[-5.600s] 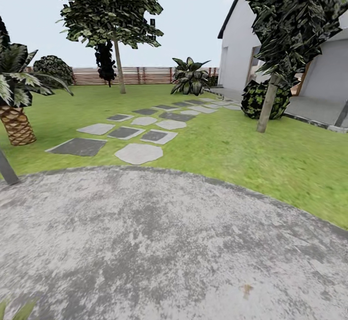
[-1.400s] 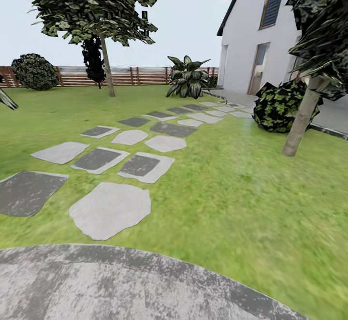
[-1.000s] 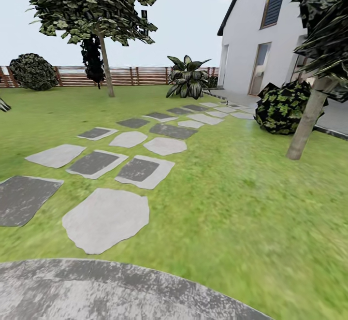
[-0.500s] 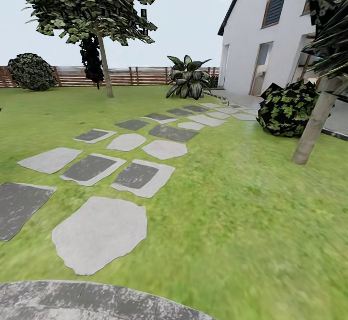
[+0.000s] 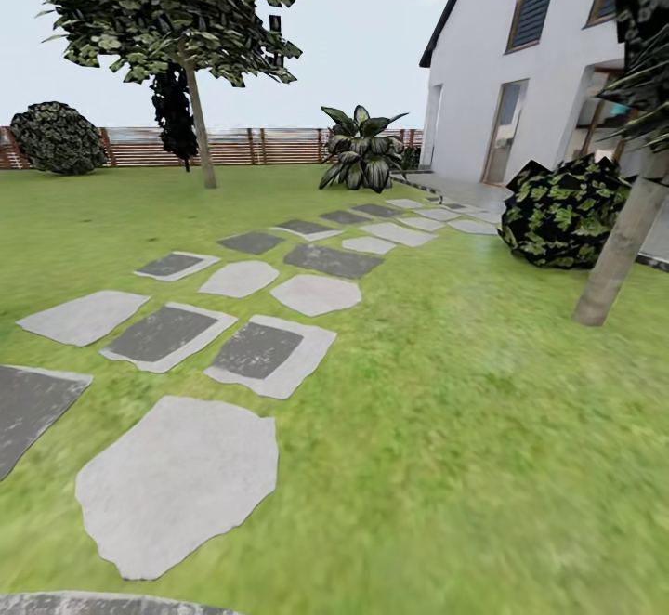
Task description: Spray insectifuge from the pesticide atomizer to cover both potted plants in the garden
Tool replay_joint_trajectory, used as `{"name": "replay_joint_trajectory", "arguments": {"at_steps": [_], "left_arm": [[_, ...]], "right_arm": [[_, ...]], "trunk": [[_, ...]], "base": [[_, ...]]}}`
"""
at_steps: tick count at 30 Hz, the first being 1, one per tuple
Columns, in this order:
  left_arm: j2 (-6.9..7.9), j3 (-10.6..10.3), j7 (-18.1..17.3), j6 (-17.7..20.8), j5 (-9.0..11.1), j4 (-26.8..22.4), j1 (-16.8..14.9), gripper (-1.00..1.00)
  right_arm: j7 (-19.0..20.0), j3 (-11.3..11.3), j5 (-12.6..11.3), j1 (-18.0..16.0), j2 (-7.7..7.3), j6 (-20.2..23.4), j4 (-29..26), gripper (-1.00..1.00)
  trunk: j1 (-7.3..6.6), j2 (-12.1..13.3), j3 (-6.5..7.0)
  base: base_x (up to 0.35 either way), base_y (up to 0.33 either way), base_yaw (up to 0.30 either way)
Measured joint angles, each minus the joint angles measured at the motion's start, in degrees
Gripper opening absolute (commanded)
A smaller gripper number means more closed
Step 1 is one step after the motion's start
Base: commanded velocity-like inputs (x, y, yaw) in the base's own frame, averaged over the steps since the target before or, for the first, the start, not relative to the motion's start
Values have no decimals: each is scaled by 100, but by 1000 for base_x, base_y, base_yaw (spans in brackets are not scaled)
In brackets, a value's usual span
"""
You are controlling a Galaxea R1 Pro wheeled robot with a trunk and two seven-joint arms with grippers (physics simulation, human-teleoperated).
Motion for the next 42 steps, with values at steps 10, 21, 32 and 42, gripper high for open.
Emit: {"name": "replay_joint_trajectory", "arguments": {"at_steps": [10,21,32,42], "left_arm": [[0,3,0,0,0,-1,0,100],[1,5,0,1,0,-2,2,100],[0,0,0,0,0,0,0,100],[0,0,0,0,0,0,0,100]], "right_arm": [[0,5,0,-1,1,0,0,100],[0,7,4,-2,2,-1,4,100],[0,7,2,-1,0,0,0,100],[0,-4,0,0,-1,1,0,100]], "trunk": [[0,0,0],[0,0,0],[0,0,0],[0,0,0]], "base": [[339,0,25],[339,0,250],[339,0,141],[339,0,2]]}}
